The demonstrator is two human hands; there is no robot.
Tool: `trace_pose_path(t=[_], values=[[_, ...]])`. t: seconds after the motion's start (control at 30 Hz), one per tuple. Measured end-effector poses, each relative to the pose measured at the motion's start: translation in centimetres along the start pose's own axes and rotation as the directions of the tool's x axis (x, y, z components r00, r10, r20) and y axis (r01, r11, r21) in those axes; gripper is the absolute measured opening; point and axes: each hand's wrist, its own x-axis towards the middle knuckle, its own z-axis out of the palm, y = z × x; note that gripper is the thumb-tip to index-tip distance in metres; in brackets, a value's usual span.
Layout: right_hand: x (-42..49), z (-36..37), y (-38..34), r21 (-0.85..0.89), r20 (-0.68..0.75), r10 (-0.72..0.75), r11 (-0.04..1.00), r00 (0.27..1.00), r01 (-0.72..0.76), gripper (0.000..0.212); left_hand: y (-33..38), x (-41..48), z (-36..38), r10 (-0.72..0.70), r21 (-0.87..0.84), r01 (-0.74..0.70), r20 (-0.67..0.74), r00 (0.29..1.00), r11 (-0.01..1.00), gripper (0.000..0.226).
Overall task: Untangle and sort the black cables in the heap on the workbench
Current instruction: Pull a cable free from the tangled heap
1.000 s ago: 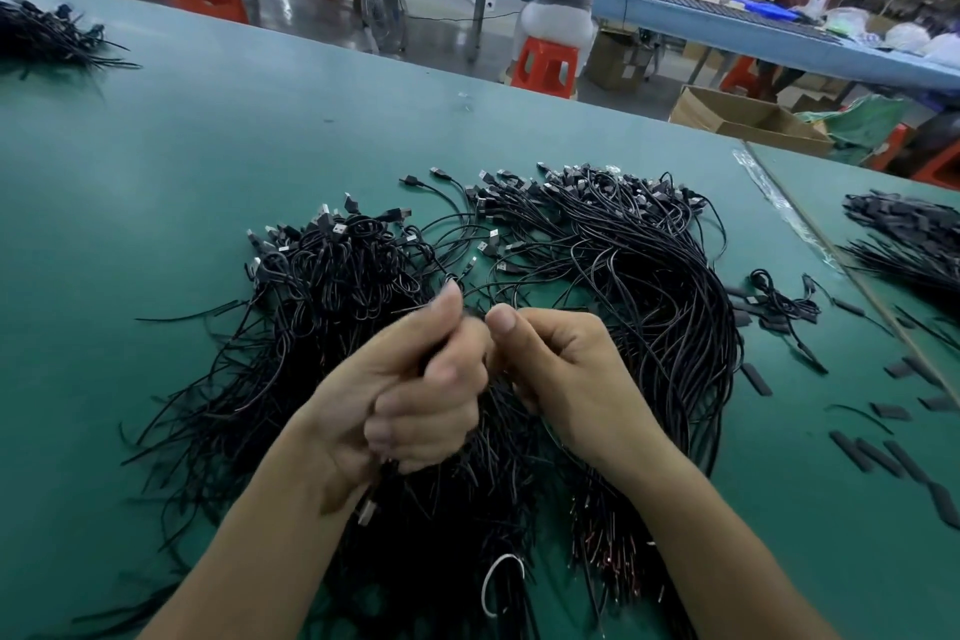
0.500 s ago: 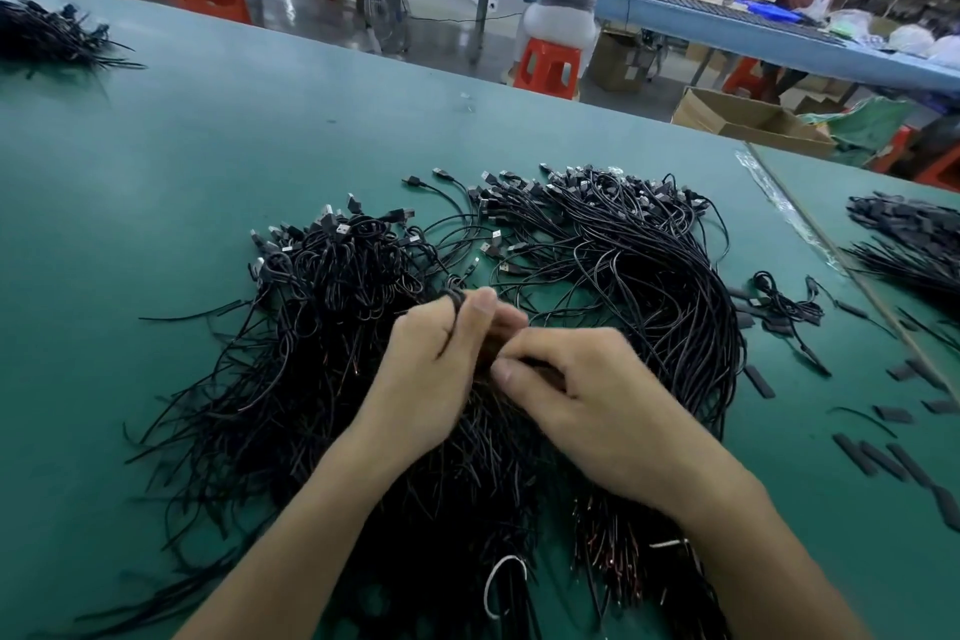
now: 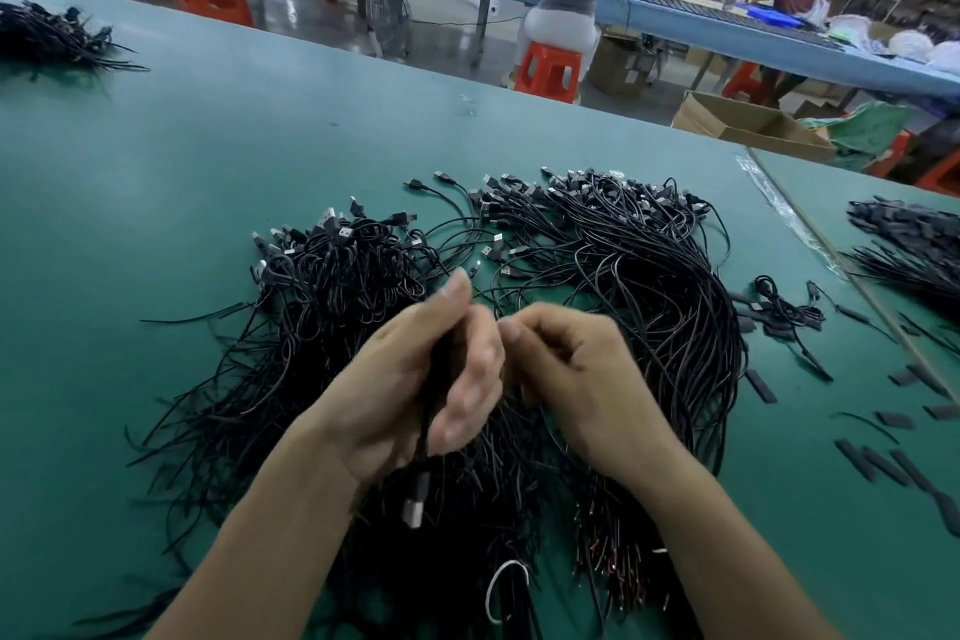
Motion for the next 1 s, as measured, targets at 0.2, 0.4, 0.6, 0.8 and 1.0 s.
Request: trace_pose_path(t=[0.2,0.4,0.6,0.8,1.0], values=[[-1.0,0.9,0.5,-0.334,0.22,0.094,0.942,0.971,-0.015,0.022,-0.6,1.3,-1.3,0.394,0.268,-0.302,-0.429,0.813,0.915,0.049],[-1.2,-1.0,-1.0,-0.458,0.298,0.084,0.887,0.951,0.065,0.026,-2.5,1.1,-2.0,0.488,0.903,0.083,-0.303,0.819,0.421,0.04],[-0.9,-3.3,-1.2,-0.238,0.159,-0.044,0.968,0.986,0.082,0.015,-2.5,0.9,-0.6,0.038,0.796,0.28,-0.354,0.935,0.537,0.067],[-0.5,-3.1,0.0,0.16,0.057,-0.058,0.986,0.997,0.048,0.019,-1.0,-0.1,-0.4,-0.291,0.544,0.328,-0.156,0.944,0.773,0.058],[-0.4,-3.0,0.5,0.195,0.239,-0.027,0.981,0.971,-0.02,0.016,-1.1,-0.3,-0.7,-0.295,0.422,0.29,-0.054,0.954,0.859,0.049]])
